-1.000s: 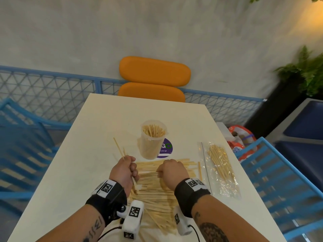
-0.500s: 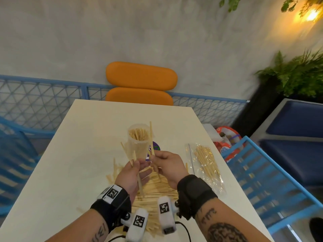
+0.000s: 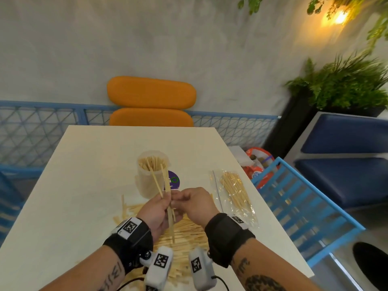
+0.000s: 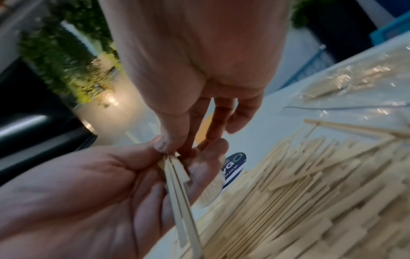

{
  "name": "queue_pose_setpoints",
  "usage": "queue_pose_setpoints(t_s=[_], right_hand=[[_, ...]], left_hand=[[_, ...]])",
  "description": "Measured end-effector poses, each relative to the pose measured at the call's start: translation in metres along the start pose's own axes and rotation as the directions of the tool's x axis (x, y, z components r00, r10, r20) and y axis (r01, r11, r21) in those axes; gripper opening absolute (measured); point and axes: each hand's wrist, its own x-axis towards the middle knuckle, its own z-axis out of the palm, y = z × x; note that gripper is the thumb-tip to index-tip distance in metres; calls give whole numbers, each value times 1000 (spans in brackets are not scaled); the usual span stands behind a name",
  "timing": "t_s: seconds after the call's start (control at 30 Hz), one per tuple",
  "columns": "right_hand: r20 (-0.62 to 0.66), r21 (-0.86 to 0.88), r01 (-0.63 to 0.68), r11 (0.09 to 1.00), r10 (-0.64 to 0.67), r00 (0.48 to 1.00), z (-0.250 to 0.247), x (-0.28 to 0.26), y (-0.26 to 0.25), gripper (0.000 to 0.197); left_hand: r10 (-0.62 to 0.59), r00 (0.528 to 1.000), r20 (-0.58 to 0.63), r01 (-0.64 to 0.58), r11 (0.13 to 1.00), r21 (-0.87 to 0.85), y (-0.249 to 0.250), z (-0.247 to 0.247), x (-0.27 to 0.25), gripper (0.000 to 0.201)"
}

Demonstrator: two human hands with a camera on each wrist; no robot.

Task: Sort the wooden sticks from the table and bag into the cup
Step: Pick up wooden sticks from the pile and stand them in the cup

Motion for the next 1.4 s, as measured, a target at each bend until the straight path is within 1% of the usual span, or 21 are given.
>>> queue_pose_setpoints(t_s=[0.1,0.17,0.2,0.27,0.3,0.37,0.4,0.5,0.57,0.67,0.73,0.83,0.87,0.93,1.0,1.03,1.07,1.17,1.23,1.3,1.4], right_hand=[[73,-289,91,953,-73,995,-5,-1,-4,18],[43,-498,152,854,-151,988,-12,0,-10,13],[2,-532,163,831,-191,982,-15,2,-16,12],[-111,-429,162,889,-230,967,-20,6,-27,19],[-134,-339,158,927,-214,968,-22,10,-33,29],[-90,-233,143,962,-167,982,-21,16,-44,53],[-51,-240,142,960,-158,986,-18,18,-48,57],[35,-362,180,915,-179,983,-8,18,-47,40],[36,-401,214,891,-218,975,-5,18,-43,32],[39,-437,231,869,-238,970,-6,20,-39,29],[107,-444,228,867,-201,974,-9,21,-36,30],[257,-363,296,883,-210,943,-13,18,-34,33],[263,-294,328,898,-254,931,-15,16,-34,36],[168,-162,345,924,-319,933,-19,16,-32,43],[111,-78,248,966,-239,965,-21,13,-29,47],[156,-53,173,984,-163,974,-21,10,-27,47],[240,-65,107,992,-88,967,-19,6,-24,45],[470,-103,14,995,37,882,-8,-10,-19,26],[485,-27,-46,999,53,873,1,-17,-14,27],[424,64,-112,992,75,902,8,-19,-9,29],[358,209,-191,959,107,928,11,-17,-7,24]], left_hand=[[-6,1000,-3,7,998,59,4,-4,3,34],[0,1000,-25,3,991,136,5,-6,3,30],[12,999,-41,-5,984,181,5,-7,1,26],[29,999,-28,-21,969,245,3,-9,-2,22],[28,1000,-6,-25,962,270,1,-9,-3,22],[6,999,52,-23,947,321,-3,-8,-4,23],[-10,996,88,-21,938,347,-4,-8,-5,22],[-48,986,160,-20,916,401,-4,-6,-6,20],[-67,983,170,-11,906,422,-3,-5,-8,20],[-58,982,182,-23,909,416,-1,-7,-10,21],[-51,981,187,-26,922,386,1,-8,-10,20],[13,981,195,-85,926,367,5,-6,-9,19],[44,980,193,-112,926,360,7,-7,-9,19],[130,979,158,-173,936,306,14,-7,-6,17],[230,970,78,-240,955,174,24,-7,-3,16],[276,961,33,-278,956,96,29,-5,-3,18],[310,951,-7,-310,951,9,35,-3,-3,20],[354,932,-75,-362,905,-223,46,3,-3,23],[369,925,-92,-380,910,-165,45,3,-1,22],[379,920,-101,-385,922,-42,40,0,1,23],[367,925,-99,-368,930,13,34,0,-3,27]])
